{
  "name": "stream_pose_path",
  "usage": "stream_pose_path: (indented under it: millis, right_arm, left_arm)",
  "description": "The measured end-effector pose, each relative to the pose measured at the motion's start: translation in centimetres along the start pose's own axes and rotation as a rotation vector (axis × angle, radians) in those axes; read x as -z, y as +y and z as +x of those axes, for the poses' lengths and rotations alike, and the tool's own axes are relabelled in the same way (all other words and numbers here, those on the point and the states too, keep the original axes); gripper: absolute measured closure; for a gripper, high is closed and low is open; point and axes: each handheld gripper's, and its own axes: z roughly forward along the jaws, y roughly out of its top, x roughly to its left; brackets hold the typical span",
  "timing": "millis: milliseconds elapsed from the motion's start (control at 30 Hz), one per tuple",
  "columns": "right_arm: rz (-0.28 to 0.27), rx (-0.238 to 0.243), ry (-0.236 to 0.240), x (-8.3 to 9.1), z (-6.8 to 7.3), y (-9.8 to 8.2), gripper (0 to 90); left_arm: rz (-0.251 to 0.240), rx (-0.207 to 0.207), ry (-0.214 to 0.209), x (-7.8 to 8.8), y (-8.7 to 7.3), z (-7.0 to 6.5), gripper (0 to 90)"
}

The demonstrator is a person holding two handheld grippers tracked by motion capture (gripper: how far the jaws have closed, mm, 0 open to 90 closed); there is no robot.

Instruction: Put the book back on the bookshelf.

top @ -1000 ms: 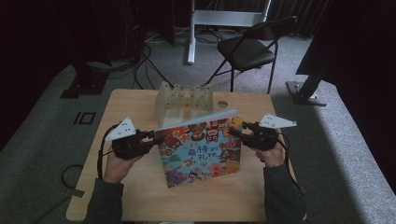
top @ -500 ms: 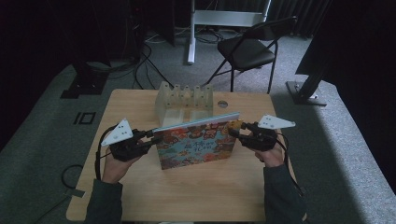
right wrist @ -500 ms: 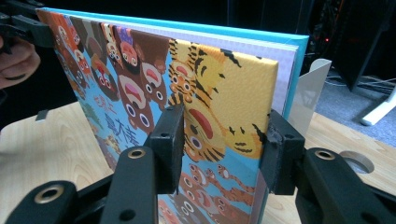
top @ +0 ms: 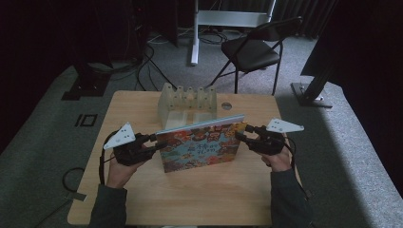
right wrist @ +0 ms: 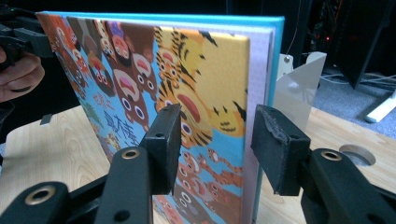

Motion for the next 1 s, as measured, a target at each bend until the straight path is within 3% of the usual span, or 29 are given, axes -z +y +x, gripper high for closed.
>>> stream_pose_path:
  millis: [367, 1000]
  right_arm:
    - [0.018, -0.016, -0.012, 0.2, -0.3, -0.9, 51.3]
    - [0.032, -0.046, -0.019, 0.3, -0.8, -2.3, 50.7]
  left_arm:
    - [0.007, -0.053, 0.04, -0.5, -0.5, -0.4, 68.4]
    - [-0.051, -0.055, 0.015, -0.6, -1.3, 0.1, 69.1]
